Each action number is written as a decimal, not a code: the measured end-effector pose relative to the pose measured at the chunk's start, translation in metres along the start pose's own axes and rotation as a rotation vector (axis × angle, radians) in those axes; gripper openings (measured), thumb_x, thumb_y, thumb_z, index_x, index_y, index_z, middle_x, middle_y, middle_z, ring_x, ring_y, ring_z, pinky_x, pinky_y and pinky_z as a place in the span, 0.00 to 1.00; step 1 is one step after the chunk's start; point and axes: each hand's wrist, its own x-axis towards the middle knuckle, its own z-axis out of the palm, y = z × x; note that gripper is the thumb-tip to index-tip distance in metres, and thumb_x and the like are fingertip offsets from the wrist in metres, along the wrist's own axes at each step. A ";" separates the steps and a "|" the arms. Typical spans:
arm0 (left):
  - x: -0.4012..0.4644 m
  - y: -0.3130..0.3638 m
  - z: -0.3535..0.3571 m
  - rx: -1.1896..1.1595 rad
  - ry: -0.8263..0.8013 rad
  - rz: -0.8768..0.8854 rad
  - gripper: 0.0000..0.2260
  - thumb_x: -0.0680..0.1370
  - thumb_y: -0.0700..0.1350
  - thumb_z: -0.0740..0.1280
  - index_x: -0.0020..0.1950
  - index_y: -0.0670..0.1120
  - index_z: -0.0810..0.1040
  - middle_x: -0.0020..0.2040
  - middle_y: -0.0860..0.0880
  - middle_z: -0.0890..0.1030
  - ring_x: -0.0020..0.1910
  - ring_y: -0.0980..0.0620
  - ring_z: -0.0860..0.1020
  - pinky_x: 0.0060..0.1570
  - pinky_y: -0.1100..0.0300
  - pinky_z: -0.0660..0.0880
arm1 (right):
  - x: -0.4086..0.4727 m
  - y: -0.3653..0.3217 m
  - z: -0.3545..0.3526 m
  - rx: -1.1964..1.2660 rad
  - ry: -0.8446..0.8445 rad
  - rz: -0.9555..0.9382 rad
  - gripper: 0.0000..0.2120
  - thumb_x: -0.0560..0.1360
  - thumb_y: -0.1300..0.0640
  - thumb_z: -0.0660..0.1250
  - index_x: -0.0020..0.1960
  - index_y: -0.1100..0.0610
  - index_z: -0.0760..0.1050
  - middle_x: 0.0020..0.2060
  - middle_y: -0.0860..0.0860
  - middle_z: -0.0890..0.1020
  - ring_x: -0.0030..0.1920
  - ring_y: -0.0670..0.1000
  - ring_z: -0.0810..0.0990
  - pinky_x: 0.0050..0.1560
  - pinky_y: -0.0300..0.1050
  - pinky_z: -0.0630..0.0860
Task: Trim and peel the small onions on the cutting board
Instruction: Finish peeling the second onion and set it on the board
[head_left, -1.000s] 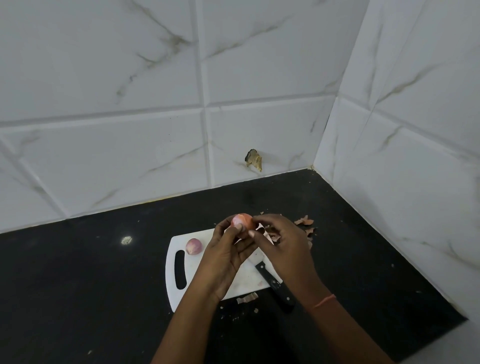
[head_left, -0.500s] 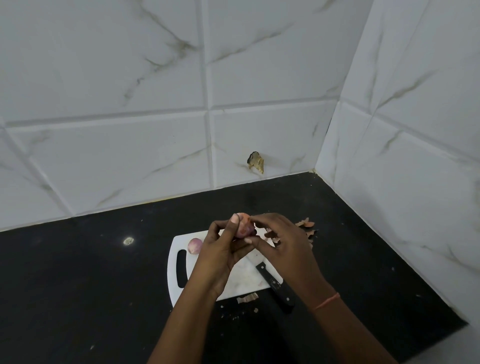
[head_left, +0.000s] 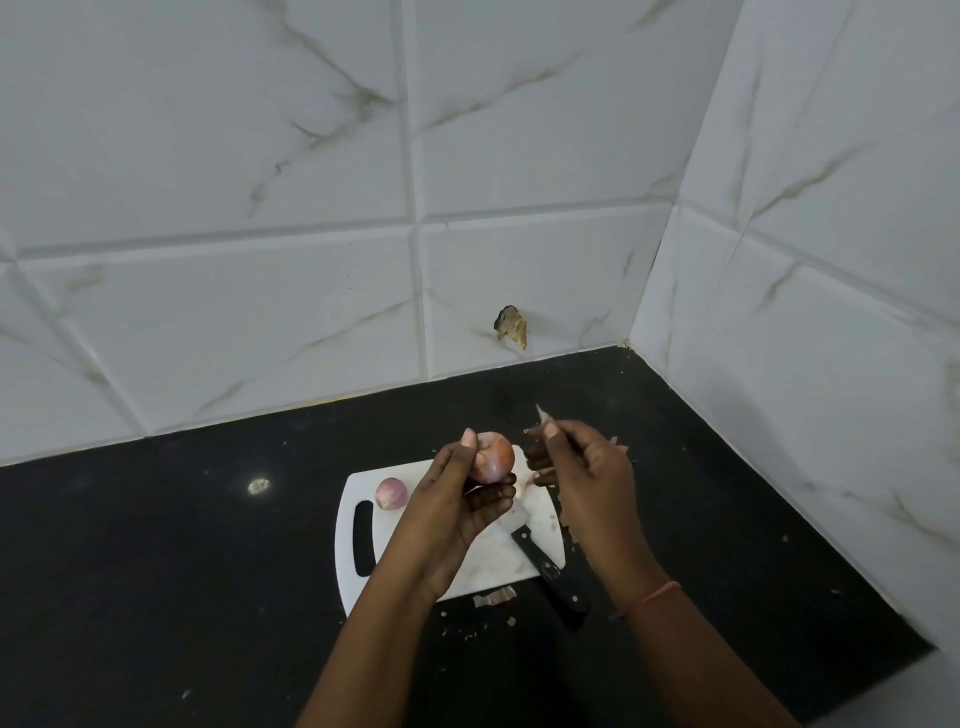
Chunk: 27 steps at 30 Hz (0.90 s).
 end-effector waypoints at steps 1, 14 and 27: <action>0.000 0.000 0.001 -0.019 0.013 -0.009 0.18 0.81 0.53 0.64 0.60 0.40 0.79 0.42 0.44 0.83 0.38 0.51 0.83 0.43 0.59 0.82 | 0.001 0.001 -0.001 -0.037 0.030 0.009 0.08 0.80 0.55 0.63 0.46 0.51 0.80 0.39 0.47 0.84 0.40 0.42 0.83 0.38 0.35 0.79; 0.001 -0.001 0.000 -0.127 -0.027 0.093 0.13 0.79 0.40 0.67 0.63 0.41 0.76 0.56 0.41 0.84 0.57 0.44 0.83 0.57 0.55 0.81 | -0.006 -0.006 0.010 -0.106 -0.089 -0.139 0.08 0.77 0.58 0.69 0.56 0.54 0.81 0.49 0.43 0.84 0.52 0.42 0.82 0.53 0.42 0.80; 0.000 0.002 -0.005 -0.132 -0.065 0.172 0.21 0.70 0.38 0.72 0.63 0.41 0.76 0.57 0.38 0.83 0.59 0.41 0.82 0.57 0.55 0.80 | 0.000 -0.008 0.008 -0.116 -0.069 -0.197 0.06 0.74 0.60 0.72 0.51 0.55 0.83 0.43 0.44 0.84 0.46 0.41 0.83 0.50 0.36 0.79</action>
